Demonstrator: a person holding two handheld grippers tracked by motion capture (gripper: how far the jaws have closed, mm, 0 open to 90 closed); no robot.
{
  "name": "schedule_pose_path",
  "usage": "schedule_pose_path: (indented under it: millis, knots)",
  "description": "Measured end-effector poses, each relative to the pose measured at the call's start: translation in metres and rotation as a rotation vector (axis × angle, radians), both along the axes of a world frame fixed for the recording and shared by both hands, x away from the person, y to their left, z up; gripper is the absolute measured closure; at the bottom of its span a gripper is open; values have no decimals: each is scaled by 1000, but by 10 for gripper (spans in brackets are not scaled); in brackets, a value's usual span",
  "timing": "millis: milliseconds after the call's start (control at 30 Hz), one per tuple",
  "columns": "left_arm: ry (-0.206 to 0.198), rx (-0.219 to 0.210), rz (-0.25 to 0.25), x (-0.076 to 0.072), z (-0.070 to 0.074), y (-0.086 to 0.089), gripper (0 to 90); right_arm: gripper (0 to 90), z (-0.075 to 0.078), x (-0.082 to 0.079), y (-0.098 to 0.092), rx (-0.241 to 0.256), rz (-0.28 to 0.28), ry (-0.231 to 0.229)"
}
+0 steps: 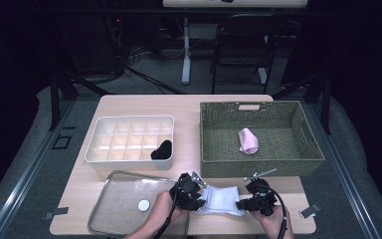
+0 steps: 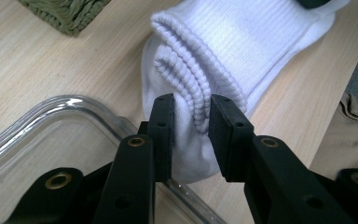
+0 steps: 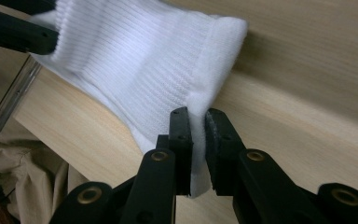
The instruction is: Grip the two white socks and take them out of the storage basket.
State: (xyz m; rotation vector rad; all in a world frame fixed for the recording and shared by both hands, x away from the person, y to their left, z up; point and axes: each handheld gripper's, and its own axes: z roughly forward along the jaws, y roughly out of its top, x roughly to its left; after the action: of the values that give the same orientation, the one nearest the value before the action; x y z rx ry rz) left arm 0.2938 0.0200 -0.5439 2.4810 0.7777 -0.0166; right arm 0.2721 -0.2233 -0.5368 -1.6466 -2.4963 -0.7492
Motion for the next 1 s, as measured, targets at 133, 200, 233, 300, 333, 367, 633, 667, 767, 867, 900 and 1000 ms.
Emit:
schedule_pose_path:
  millis: [133,200,233,300,333,367,633,667,767,867,900,1000]
  knots:
    - [9,-5,-2,2,-3,-3,723,821,7,-2,-2,6,-8,-35]
    - [9,-8,0,3,-3,-3,723,822,10,-4,-2,9,-11,-55]
    - [12,-13,-1,4,-3,-3,723,823,12,-4,-2,13,-6,-68]
    - [19,-25,8,6,-5,-2,722,823,15,-5,-1,16,0,-83]
    - [15,-19,12,6,-5,-2,722,824,17,-6,0,19,3,-96]
    - [20,-25,9,7,-5,-2,721,825,18,-7,1,18,8,-110]
    - [19,-33,6,9,-6,-3,722,826,33,-13,12,42,44,-188]
    - [23,-36,8,9,-6,-3,721,826,34,-14,15,41,51,-198]
    - [23,-43,18,10,-8,-3,723,826,36,-16,24,52,74,-216]
    - [25,-62,27,11,-10,-3,725,826,38,-17,31,49,92,-225]
    - [23,-63,25,11,-10,-4,725,826,39,-18,31,50,89,-233]
    - [31,-71,18,10,-10,-5,725,826,42,-19,32,59,85,-247]
